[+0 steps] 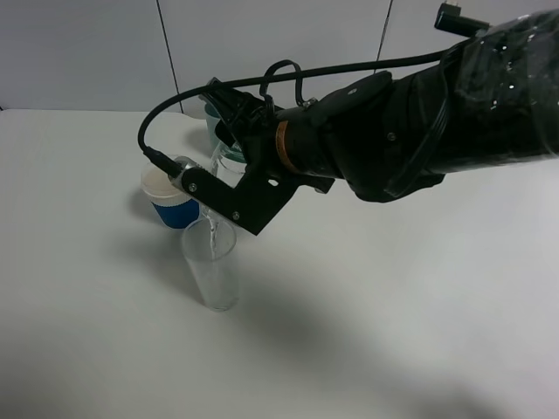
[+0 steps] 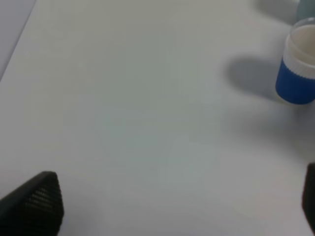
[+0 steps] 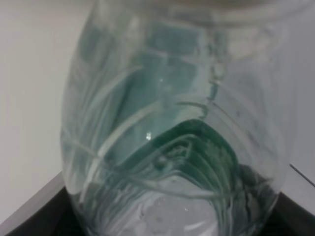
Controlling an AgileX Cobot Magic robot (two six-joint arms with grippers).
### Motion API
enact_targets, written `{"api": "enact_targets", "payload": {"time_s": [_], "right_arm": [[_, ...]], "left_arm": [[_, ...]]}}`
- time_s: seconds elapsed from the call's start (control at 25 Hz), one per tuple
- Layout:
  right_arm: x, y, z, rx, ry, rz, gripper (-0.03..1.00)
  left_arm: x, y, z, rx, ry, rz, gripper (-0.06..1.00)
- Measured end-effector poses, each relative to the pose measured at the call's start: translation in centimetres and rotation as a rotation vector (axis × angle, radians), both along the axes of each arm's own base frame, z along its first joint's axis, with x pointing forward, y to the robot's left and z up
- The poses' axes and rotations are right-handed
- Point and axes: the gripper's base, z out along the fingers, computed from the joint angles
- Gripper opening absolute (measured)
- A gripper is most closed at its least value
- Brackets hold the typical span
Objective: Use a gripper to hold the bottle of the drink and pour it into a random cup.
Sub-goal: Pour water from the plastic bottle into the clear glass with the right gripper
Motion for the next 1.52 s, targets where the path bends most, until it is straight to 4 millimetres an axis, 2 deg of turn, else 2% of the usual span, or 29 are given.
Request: {"api": "enact_targets", "payload": {"time_s": [0.84, 1.52], "right_arm": [[-0.13, 0.06, 0.04, -0.015, -0.015, -0.001, 0.55], [-0.24, 0.84, 0.95, -0.008, -0.047, 0.021, 0.55]], "left_arm": [[0.0, 0.0, 0.0, 0.0, 0.0, 0.0, 0.98], [0.0, 0.0, 0.0, 0.0, 0.0, 0.0, 0.98]]}}
